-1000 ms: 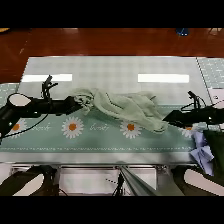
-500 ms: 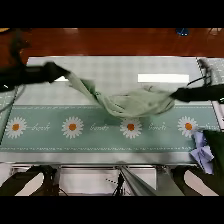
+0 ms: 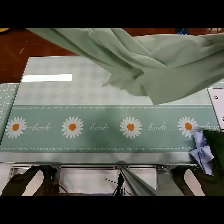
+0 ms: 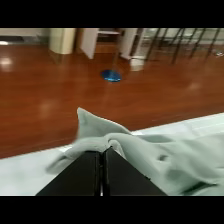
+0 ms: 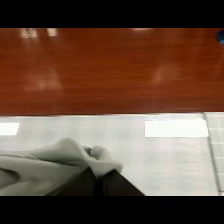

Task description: Fold the shirts.

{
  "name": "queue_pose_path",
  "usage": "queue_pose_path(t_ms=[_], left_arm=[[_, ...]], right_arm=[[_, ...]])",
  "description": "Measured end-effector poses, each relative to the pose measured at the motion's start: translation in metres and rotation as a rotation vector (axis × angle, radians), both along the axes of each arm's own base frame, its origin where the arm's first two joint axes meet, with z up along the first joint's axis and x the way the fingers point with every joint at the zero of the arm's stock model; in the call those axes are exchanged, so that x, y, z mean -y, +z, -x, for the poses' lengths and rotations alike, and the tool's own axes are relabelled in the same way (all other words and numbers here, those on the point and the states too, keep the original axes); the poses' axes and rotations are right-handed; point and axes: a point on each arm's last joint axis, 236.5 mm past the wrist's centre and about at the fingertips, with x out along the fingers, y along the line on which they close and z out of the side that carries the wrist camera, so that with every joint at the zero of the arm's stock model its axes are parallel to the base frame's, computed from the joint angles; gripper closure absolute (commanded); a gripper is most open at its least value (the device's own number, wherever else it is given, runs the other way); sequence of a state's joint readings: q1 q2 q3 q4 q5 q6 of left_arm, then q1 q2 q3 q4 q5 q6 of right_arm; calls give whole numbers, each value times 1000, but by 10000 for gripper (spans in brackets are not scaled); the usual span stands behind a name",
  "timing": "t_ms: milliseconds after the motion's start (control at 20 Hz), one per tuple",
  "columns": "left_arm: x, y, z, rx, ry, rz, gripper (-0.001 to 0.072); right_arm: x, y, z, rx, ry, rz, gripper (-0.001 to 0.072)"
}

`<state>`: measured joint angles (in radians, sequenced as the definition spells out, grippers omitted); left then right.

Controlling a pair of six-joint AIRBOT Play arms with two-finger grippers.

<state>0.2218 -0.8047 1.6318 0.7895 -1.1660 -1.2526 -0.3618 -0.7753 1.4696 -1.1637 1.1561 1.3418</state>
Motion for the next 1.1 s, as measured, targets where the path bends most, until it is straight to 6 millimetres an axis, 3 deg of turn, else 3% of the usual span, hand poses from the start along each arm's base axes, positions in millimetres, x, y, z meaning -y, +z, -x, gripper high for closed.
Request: queue_pose_path(t_ms=[150, 350, 600, 700, 850, 1100], left_arm=[[-6, -14, 28, -64, 34, -92, 680], [-8, -31, 57, -138, 46, -166, 680], [-15, -83, 77, -314, 47, -229, 680], [-17, -115, 81, -408, 35, -225, 680], [-13, -169, 81, -543, 1, -183, 680], [-2, -250, 69, -693, -46, -67, 680]], right_arm=[[7, 9, 16, -15, -50, 20, 681], [0, 18, 30, -28, -43, 9, 681], [-6, 3, 44, -126, -22, 5, 682], [-3, -13, 39, -195, -17, 1, 682], [-3, -48, 15, -323, 34, -53, 681], [-19, -141, -43, -613, 169, -140, 681]])
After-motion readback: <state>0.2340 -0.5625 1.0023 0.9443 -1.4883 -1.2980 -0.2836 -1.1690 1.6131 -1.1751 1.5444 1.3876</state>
